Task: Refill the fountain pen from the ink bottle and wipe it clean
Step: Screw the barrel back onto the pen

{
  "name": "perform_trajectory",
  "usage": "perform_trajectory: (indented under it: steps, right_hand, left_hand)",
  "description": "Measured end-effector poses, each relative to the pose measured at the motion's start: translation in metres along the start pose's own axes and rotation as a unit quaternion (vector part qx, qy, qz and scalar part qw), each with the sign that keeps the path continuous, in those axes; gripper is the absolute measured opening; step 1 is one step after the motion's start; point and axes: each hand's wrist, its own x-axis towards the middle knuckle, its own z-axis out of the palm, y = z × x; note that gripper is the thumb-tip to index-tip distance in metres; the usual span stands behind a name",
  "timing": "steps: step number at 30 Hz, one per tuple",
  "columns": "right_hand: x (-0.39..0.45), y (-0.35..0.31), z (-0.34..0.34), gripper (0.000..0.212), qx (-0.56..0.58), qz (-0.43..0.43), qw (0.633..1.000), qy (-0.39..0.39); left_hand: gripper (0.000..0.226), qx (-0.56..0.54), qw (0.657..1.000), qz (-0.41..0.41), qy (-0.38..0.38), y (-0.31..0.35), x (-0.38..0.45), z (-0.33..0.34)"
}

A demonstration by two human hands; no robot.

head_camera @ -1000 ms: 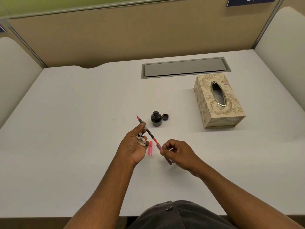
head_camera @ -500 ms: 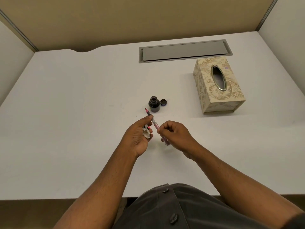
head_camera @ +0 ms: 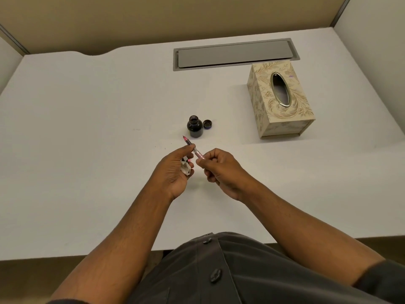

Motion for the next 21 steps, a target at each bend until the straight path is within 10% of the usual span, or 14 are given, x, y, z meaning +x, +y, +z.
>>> perform_trajectory:
  steps: [21]
  right_hand:
    - [-0.0076, -0.0003, 0.0078, 0.033, 0.024, 0.065, 0.998, -0.007]
  left_hand:
    - [0.007, 0.0, 1.0, 0.008, -0.001, -0.0028, -0.0004, -0.0028]
